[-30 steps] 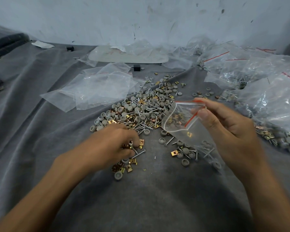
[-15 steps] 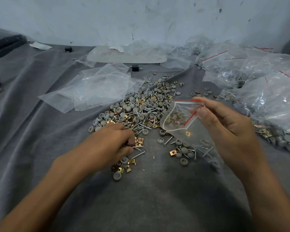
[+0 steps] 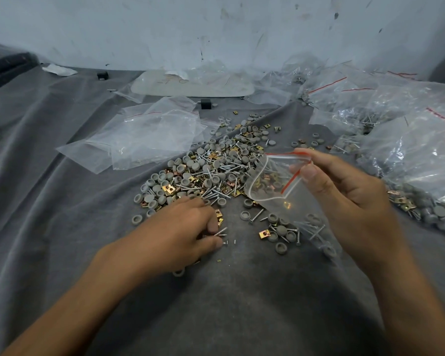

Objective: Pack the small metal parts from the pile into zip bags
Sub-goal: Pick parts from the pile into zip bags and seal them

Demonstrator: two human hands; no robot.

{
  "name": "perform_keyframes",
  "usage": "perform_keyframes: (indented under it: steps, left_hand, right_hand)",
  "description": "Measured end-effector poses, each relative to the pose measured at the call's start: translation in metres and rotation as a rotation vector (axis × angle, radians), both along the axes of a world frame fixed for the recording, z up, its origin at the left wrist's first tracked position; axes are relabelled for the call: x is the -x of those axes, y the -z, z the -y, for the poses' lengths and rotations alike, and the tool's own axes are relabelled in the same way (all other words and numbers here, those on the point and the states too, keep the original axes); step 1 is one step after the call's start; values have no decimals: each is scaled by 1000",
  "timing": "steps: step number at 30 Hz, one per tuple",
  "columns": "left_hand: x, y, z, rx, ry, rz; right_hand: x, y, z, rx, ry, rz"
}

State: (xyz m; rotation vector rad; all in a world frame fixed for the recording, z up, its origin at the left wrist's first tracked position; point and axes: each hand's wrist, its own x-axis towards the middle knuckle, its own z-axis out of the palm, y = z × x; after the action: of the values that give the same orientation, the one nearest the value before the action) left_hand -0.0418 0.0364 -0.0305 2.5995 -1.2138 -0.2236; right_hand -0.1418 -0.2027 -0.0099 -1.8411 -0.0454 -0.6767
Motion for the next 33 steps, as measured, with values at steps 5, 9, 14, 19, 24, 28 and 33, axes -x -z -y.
perform_keyframes:
  steps: [5, 9, 14, 19, 24, 28, 33]
  left_hand:
    - [4, 1, 4, 13, 10, -42]
    - [9, 2, 9, -41, 31, 61]
    - [15, 1, 15, -98, 33, 193]
    - [21, 5, 28, -152, 28, 430]
    - [25, 7, 30, -91, 16, 380]
    - [19, 6, 29, -26, -31, 256]
    - [-6, -17, 9, 311, -99, -48]
  right_hand:
    - [0, 0, 0, 0, 5, -19]
    - [0, -1, -2, 1, 6, -30]
    - [1, -1, -2, 2, 13, -38]
    - [1, -2, -3, 12, 16, -43]
    - [1, -2, -3, -4, 4, -39]
    - [2, -4, -4, -8, 4, -50]
    - [2, -4, -6, 16, 19, -68]
